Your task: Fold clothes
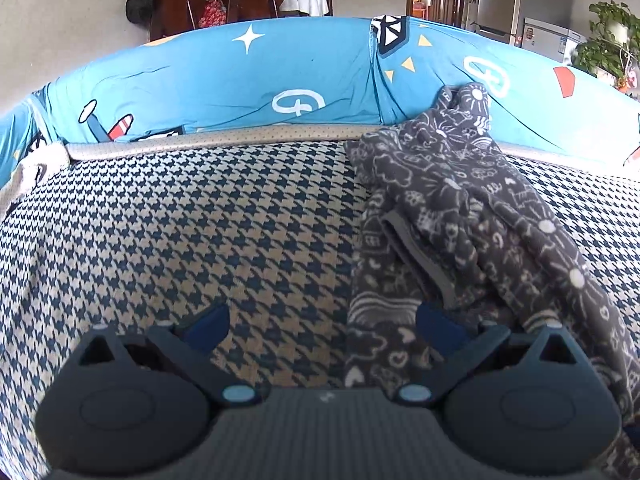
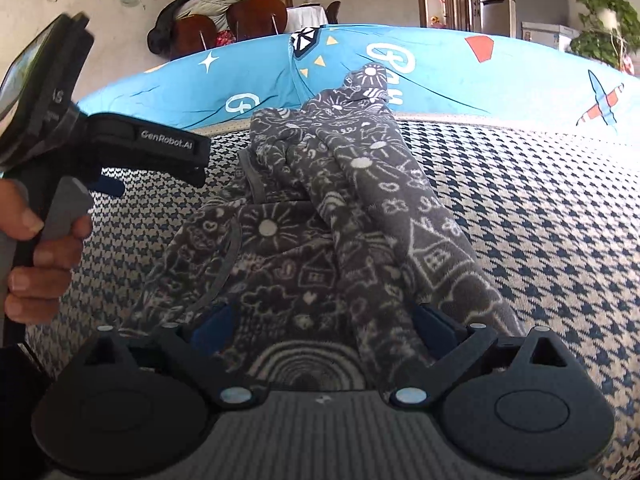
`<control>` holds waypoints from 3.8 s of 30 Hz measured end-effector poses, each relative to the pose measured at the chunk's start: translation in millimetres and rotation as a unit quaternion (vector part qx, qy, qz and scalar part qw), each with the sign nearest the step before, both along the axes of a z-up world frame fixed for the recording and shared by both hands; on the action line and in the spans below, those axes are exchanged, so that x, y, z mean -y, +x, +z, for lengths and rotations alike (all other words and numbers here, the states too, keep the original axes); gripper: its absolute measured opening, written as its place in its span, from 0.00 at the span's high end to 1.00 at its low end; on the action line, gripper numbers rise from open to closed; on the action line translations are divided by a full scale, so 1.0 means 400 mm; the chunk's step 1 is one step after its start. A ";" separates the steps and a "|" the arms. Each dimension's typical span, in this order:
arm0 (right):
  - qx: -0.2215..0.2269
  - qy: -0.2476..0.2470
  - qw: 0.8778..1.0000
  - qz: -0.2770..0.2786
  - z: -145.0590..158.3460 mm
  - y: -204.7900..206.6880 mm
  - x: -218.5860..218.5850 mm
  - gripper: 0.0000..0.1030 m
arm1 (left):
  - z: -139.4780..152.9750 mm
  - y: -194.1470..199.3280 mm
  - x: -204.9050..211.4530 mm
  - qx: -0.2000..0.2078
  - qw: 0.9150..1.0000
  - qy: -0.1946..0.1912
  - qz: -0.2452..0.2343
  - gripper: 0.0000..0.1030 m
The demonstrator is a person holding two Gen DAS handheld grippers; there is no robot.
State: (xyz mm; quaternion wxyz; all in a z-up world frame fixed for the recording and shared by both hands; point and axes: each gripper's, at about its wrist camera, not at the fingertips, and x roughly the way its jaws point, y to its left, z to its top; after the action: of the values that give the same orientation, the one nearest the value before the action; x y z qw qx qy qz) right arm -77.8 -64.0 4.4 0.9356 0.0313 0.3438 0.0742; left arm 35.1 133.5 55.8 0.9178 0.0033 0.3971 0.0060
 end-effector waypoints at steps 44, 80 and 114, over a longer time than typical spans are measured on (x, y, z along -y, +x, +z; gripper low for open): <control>0.006 0.012 1.000 -0.015 -0.007 -0.033 -0.013 0.00 | -0.052 -0.055 -0.032 -0.015 0.999 0.011 0.026 0.00; 0.033 -0.084 0.996 0.022 -0.044 -0.043 -0.056 0.00 | -0.054 -0.057 -0.006 -0.014 1.000 -0.012 0.015 0.00; 0.044 -0.082 0.995 0.023 -0.054 -0.049 -0.052 0.00 | -0.077 -0.055 0.027 -0.023 0.999 0.025 -0.005 0.00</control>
State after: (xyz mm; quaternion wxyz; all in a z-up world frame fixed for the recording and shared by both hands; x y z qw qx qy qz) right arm -97.6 -43.0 -17.2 0.9471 -0.0571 0.3082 0.0688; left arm 12.9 122.8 25.0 0.9081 0.0289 0.4176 0.0111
